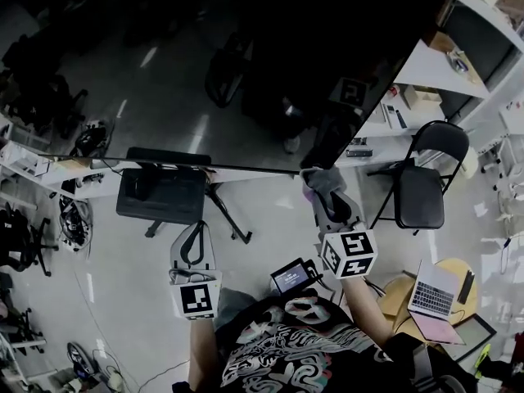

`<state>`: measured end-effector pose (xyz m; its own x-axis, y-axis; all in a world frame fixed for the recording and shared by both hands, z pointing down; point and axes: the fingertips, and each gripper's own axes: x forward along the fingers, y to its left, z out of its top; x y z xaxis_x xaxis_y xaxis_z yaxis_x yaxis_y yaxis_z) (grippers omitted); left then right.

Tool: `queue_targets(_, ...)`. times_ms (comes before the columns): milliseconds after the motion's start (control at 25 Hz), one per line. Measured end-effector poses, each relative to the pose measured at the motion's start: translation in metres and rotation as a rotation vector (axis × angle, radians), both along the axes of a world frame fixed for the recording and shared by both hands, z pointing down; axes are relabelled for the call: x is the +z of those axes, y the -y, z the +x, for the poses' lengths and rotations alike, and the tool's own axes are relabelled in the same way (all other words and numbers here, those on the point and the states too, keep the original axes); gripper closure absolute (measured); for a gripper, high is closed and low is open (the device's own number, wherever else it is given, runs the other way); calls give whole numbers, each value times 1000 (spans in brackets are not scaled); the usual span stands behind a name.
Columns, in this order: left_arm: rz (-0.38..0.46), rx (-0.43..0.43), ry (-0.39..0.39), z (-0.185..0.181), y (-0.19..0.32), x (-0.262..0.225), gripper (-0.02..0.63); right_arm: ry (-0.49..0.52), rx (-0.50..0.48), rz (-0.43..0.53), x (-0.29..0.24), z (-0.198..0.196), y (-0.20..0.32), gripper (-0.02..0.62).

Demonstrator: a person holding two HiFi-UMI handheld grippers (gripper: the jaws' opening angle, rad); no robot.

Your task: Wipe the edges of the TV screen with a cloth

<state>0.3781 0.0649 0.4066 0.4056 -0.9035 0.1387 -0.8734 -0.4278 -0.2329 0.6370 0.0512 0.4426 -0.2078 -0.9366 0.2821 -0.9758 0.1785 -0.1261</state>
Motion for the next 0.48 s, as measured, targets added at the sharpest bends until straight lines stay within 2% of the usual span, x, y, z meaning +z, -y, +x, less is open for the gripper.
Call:
queue_targets(80,5,-15,-19,-4,-3,1,589,-3,-8,-5,1,-1,-1,477)
queue_targets(240,-11,-31,-6,-11,-7,4,589,-10,-13,-3,2,-3,0,478)
queue_targets(320,-28,-27,30,-15,-9,7,589,-12,-14,-4,2,-5,0,479)
queue_targets(480,-19,-29,14,-18,-8,4,589,-10,-12,-11,3,-9,1,479)
